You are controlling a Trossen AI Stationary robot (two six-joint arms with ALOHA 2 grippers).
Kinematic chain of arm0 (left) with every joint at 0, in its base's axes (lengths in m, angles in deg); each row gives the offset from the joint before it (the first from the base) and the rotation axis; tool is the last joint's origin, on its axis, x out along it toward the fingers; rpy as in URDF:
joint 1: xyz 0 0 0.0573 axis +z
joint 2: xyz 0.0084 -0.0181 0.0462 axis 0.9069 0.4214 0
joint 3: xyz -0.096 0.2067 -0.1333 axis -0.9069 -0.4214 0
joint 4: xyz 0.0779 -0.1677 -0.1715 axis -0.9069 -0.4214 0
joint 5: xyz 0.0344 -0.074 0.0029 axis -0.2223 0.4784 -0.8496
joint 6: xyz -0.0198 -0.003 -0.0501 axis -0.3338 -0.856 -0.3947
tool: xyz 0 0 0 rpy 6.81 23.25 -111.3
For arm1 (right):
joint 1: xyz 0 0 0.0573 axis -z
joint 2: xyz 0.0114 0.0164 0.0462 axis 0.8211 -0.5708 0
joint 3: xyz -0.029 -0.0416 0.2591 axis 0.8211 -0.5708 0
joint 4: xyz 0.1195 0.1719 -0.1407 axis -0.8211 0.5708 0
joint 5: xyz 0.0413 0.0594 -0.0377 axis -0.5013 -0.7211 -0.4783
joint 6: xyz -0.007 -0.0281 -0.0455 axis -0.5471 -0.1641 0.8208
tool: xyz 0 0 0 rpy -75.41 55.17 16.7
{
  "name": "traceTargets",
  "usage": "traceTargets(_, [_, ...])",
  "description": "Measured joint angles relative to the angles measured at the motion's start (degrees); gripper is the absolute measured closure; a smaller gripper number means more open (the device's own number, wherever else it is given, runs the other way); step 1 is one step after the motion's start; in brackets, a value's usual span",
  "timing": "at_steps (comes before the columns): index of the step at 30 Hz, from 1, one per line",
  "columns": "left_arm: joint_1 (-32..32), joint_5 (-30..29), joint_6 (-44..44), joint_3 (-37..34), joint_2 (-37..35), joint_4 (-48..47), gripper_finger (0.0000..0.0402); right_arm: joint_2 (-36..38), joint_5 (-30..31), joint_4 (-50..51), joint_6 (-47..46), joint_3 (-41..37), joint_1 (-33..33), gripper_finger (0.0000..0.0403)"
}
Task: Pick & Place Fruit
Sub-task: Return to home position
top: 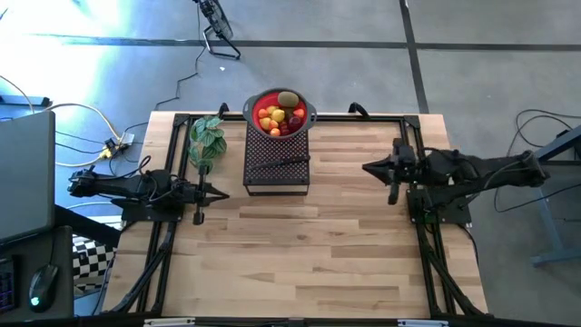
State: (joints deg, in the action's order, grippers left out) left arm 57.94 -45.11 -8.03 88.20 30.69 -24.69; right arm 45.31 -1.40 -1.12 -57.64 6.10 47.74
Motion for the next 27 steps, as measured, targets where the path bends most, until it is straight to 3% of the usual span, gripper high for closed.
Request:
traceTargets(9, [0.0, 0.0, 0.0, 0.0, 0.0, -0.1, 0.0398, 8.2, -5.9, -0.2, 3.6, -1.2, 0.0, 0.0399])
traceTargets(27, [0.0, -0.1, -0.2, -0.1, 0.0, -0.2, 0.0398, 29.3, -4.8, -4.3, 2.1, -17.1, 0.0, 0.0399])
